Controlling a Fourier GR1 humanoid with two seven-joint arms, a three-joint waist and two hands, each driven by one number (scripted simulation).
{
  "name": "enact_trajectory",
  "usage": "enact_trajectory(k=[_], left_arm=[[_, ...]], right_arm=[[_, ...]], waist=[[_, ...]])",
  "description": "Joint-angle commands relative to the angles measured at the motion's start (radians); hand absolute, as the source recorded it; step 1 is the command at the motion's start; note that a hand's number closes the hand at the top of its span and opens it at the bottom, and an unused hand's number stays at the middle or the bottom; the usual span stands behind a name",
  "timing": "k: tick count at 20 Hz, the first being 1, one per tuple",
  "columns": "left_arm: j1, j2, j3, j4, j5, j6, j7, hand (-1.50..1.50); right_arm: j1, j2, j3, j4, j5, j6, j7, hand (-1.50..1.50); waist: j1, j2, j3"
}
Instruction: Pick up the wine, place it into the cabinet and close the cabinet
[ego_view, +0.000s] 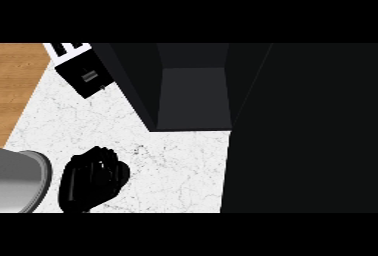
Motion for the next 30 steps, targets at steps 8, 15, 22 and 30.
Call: enact_trajectory(k=[8,15,22,30], left_arm=[[-0.165,-0.069,-0.235,-0.231,-0.072,0.326,0.290,1.50],[-0.403,-0.070,-0.253,-0.109,-0.021,0.521,0.387,1.50],[-0.516,-0.070,-0.250,0.124,0.010,0.577,0.302,1.50],[-0.536,-0.070,-0.287,0.286,0.055,0.576,0.202,1.50]], right_arm=[[0.043,-0.013,-0.011,-0.233,-0.050,-0.004,0.137,-1.50],[0.083,-0.014,-0.051,-0.204,-0.080,0.029,0.071,-1.50],[0.075,0.002,-0.011,-0.247,-0.053,0.012,0.117,-1.50],[0.099,-0.029,-0.147,-0.210,-0.180,0.078,0.065,-1.50]], waist=[[-0.001,-0.002,-0.003],[-0.006,0.002,-0.003],[-0.013,0.003,-0.004],[-0.005,0.006,-0.003]])
